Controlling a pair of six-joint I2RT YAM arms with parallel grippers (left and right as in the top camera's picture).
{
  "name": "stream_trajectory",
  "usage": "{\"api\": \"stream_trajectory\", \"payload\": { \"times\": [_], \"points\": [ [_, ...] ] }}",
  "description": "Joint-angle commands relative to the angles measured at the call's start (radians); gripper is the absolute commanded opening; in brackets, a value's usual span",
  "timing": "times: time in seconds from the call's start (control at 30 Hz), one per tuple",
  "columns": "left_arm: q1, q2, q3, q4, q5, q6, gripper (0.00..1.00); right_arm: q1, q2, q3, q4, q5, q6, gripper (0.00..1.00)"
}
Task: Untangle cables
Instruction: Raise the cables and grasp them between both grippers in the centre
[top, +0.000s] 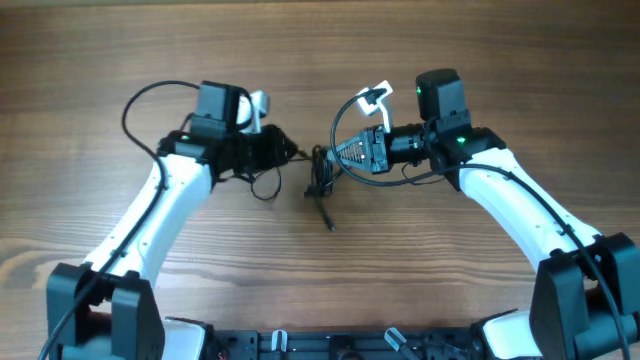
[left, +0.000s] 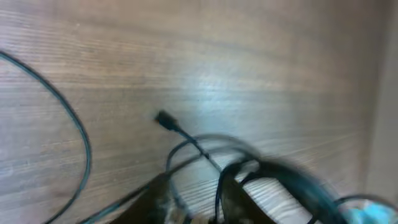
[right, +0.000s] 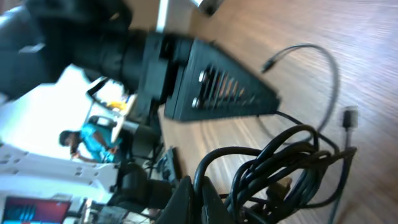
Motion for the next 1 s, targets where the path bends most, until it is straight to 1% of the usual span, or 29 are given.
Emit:
{"api": "stream_trajectory", "payload": {
  "times": [0.0, 0.07, 0.1, 0.13, 0.2, 0.23, 0.27, 0.3, 0.33, 0.4, 0.47, 0.57, 0.67, 0.73, 0.8, 0.93, 0.97],
  "points": [
    [0.047, -0.01, -0.003, 0.031, 0.21, -0.007, 0.41, 0.008, -0.013, 0.009, 0.079, -0.179, 0.017, 0.04],
    [0.048, -0.01, -0.003, 0.031, 0.266, 0.01, 0.46, 0.008, -0.013, 0.009, 0.198, -0.204, 0.126, 0.04],
    [0.048, -0.01, -0.003, 0.031, 0.317, 0.057, 0.47, 0.008, -0.013, 0.009, 0.277, -0.204, 0.194, 0.04],
    [0.048, -0.01, -0.003, 0.028, 0.335, 0.081, 0.49, 0.008, -0.013, 0.009, 0.35, -0.219, 0.251, 0.04],
    [0.05, -0.01, -0.003, 0.028, 0.36, 0.1, 0.55, 0.008, -0.013, 0.009, 0.451, -0.222, 0.334, 0.04],
    [0.052, -0.01, -0.003, 0.028, 0.423, 0.122, 0.57, 0.007, -0.013, 0.009, 0.483, -0.219, 0.362, 0.04],
    [0.055, -0.01, -0.003, 0.023, 0.472, 0.15, 0.57, 0.008, -0.013, 0.009, 0.489, -0.213, 0.37, 0.04],
    [0.055, -0.01, -0.003, 0.016, 0.491, 0.159, 0.57, 0.008, -0.013, 0.009, 0.491, -0.21, 0.37, 0.04],
    [0.055, -0.01, -0.003, -0.002, 0.491, 0.164, 0.57, 0.008, -0.013, 0.009, 0.491, -0.21, 0.37, 0.04],
    [0.055, -0.01, -0.003, -0.062, 0.469, 0.236, 0.57, 0.006, -0.013, 0.009, 0.491, -0.211, 0.372, 0.04],
    [0.055, -0.01, -0.003, -0.113, 0.446, 0.279, 0.57, 0.006, -0.013, 0.009, 0.491, -0.211, 0.374, 0.04],
    [0.055, -0.01, -0.003, -0.119, 0.434, 0.282, 0.57, 0.006, -0.013, 0.009, 0.491, -0.211, 0.374, 0.04],
    [0.056, -0.01, -0.003, -0.146, 0.344, 0.282, 0.57, 0.006, -0.013, 0.009, 0.491, -0.211, 0.376, 0.04],
    [0.056, -0.01, -0.003, -0.134, 0.36, 0.281, 0.57, 0.007, -0.013, 0.009, 0.492, -0.214, 0.377, 0.04],
    [0.054, -0.008, -0.003, -0.105, 0.414, 0.264, 0.57, 0.008, -0.013, 0.009, 0.495, -0.215, 0.386, 0.04],
    [0.053, -0.008, -0.003, -0.084, 0.418, 0.251, 0.57, 0.008, -0.013, 0.009, 0.498, -0.214, 0.393, 0.04],
    [0.053, -0.006, -0.003, -0.079, 0.448, 0.251, 0.57, 0.008, -0.013, 0.009, 0.498, -0.214, 0.393, 0.04]
  ]
}}
